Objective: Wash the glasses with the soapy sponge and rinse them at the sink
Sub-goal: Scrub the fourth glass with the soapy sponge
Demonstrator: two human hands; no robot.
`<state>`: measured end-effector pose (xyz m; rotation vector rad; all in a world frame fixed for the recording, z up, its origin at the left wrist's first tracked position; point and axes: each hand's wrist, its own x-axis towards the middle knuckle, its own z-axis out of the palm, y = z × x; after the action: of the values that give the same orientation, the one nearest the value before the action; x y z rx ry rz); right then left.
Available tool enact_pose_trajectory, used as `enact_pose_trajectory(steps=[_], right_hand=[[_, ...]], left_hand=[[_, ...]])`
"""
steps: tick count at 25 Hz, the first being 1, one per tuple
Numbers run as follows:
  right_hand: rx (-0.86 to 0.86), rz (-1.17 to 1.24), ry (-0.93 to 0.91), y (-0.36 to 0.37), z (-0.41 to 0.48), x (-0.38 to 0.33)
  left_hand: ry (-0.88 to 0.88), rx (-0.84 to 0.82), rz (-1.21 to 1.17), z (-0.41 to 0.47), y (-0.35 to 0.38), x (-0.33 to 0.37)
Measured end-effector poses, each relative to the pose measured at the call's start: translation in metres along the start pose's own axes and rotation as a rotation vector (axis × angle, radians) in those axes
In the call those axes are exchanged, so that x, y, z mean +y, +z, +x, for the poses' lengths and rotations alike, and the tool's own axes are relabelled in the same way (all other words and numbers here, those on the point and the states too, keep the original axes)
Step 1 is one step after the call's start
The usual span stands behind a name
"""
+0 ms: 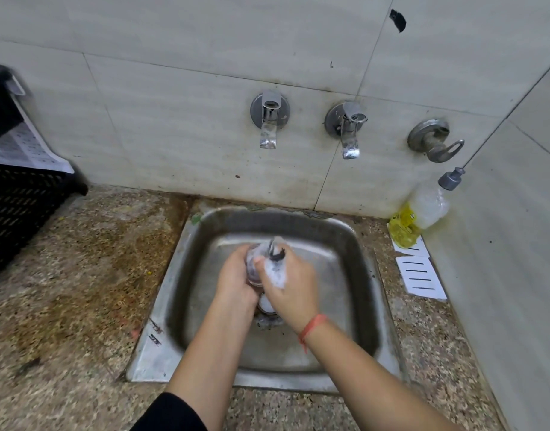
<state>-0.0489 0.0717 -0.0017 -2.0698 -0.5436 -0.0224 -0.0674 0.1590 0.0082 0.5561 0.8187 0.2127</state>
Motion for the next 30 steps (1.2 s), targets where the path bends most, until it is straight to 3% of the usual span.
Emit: enact_pose_trajectory(steps=[1, 2, 3, 5, 6, 7, 8, 10, 11, 12, 13, 14, 16, 17, 18, 20, 22, 23, 24, 25, 27, 29, 30], right_hand=[[0.02, 0.001, -0.038, 0.004, -0.007, 0.0], [0.074, 0.128, 0.084, 0.009, -0.007, 0.001], [0.13, 0.359, 0.321, 0.011, -0.001, -0.002], [0.078, 0.92, 0.818, 0.013, 0.014, -0.005], [0.034, 1.028, 0.921, 0.012, 0.019, -0.006], [0.022, 0.96, 0.91, 0.008, 0.021, -0.005], [0.062, 0.754, 0.779, 0.005, 0.018, -0.005], [0.135, 0.207, 0.232, 0.0, 0.004, 0.001], [0.138, 0.104, 0.044, -0.003, -0.005, -0.004], [0.164, 0.113, 0.005, 0.002, -0.007, -0.002], [0.191, 0.221, 0.124, 0.009, -0.002, 0.001], [0.209, 0.45, 0.359, 0.012, 0.006, 0.004], [-0.102, 1.098, 0.817, 0.009, 0.022, 0.004], [-0.209, 1.278, 0.935, 0.008, 0.027, 0.008], [-0.256, 1.293, 0.947, 0.006, 0.028, 0.011], [-0.178, 1.048, 0.814, 0.002, 0.019, 0.006], [0.123, 0.537, 0.393, 0.001, 0.007, 0.003], [0.158, 0.299, 0.171, -0.001, 0.0, -0.002], [0.172, 0.167, 0.068, 0.001, -0.005, -0.001], [0.161, 0.163, 0.083, 0.003, -0.005, -0.001], [0.095, 0.534, 0.471, -0.002, 0.009, -0.003], [-0.165, 1.023, 0.955, -0.01, 0.023, -0.003], [-0.208, 1.081, 1.036, -0.011, 0.028, -0.003]], left_hand=[[-0.004, 0.003, 0.012, -0.001, 0.0, 0.0], [0.068, 0.014, 0.055, 0.0, 0.0, -0.002], [0.197, 0.033, 0.111, 0.001, -0.001, -0.005], [0.507, 0.045, 0.334, -0.004, -0.002, -0.006], [0.577, 0.019, 0.401, -0.007, -0.001, -0.006], [0.594, -0.009, 0.429, -0.007, -0.002, -0.007], [0.509, -0.015, 0.384, -0.007, -0.001, -0.004], [0.186, -0.007, 0.217, -0.01, 0.003, 0.002], [0.085, 0.006, 0.2, -0.009, 0.004, 0.003], [0.095, 0.035, 0.249, -0.009, 0.004, 0.002], [0.209, 0.068, 0.336, -0.007, 0.004, 0.0], [0.401, 0.095, 0.458, -0.006, 0.003, -0.003], [0.731, 0.073, 0.616, -0.006, -0.001, -0.005], [0.789, 0.034, 0.629, -0.008, -0.001, -0.002], [0.8, 0.012, 0.628, -0.009, -0.001, -0.001], [0.651, 0.008, 0.535, -0.01, 0.001, 0.0], [0.196, 0.02, 0.237, -0.013, 0.007, 0.003], [0.004, 0.013, 0.131, -0.015, 0.009, 0.005], [-0.069, 0.005, 0.1, -0.016, 0.009, 0.005], [-0.025, -0.011, 0.135, -0.017, 0.009, 0.004], [0.283, -0.004, 0.308, -0.012, 0.004, 0.001], [0.587, -0.022, 0.522, -0.008, -0.001, -0.002], [0.654, -0.032, 0.587, -0.007, -0.001, -0.003]])
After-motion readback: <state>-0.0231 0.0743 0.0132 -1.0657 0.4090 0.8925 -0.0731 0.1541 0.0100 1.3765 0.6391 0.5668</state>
